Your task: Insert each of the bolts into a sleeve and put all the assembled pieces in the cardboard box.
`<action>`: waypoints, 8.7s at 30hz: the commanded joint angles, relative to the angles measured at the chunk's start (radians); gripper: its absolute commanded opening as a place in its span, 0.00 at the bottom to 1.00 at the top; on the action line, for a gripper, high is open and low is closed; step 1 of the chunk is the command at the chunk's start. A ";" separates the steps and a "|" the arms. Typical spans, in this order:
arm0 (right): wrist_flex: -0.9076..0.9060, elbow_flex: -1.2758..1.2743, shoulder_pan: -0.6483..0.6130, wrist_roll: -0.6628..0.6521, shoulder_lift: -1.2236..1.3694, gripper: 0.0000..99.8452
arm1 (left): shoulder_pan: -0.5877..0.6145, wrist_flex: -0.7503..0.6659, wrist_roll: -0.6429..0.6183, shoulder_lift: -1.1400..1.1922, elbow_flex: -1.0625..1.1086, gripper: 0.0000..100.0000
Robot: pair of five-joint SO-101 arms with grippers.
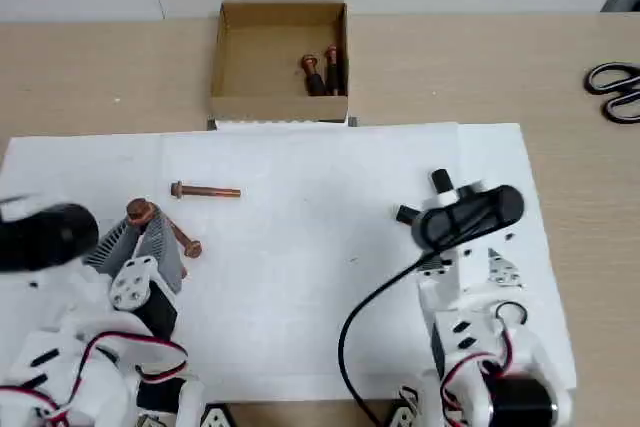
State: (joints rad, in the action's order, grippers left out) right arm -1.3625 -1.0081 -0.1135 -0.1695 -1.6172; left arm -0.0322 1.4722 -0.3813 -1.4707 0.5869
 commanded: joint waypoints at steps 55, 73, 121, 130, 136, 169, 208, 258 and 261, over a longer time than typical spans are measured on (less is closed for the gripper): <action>0.490 -0.483 -0.584 0.011 -0.196 0.00 | -0.313 -0.786 -0.298 -0.345 0.825 0.01; 0.579 -0.535 -0.633 0.006 -0.196 0.00 | -0.321 -0.789 -0.315 -0.345 0.849 0.01; 0.622 -0.448 -0.630 -0.063 -0.196 0.00 | -0.549 -0.605 -0.164 -0.345 0.874 0.01; 0.622 -0.442 -0.628 -0.064 -0.196 0.00 | -0.598 -0.448 -0.166 -0.345 0.878 0.01; 0.622 -0.442 -0.628 -0.064 -0.196 0.00 | -0.598 -0.470 -0.166 -0.345 0.889 0.02; 0.613 -0.474 -0.579 -0.060 -0.196 0.00 | -0.384 -0.443 0.170 -0.344 0.776 0.25; 0.390 0.137 -0.209 0.333 0.556 0.00 | 0.222 -0.393 0.126 -0.345 0.782 0.01; 0.440 2.414 -0.340 0.114 2.826 0.03 | 0.219 -0.393 0.121 -0.345 0.811 0.01; 0.409 2.414 -0.341 0.097 2.830 0.13 | 0.219 -0.393 0.121 -0.345 0.811 0.01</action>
State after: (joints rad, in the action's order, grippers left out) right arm -0.9314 1.3472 -0.4465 -0.0468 1.2336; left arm 0.1872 1.0748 -0.2555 -1.8067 1.4016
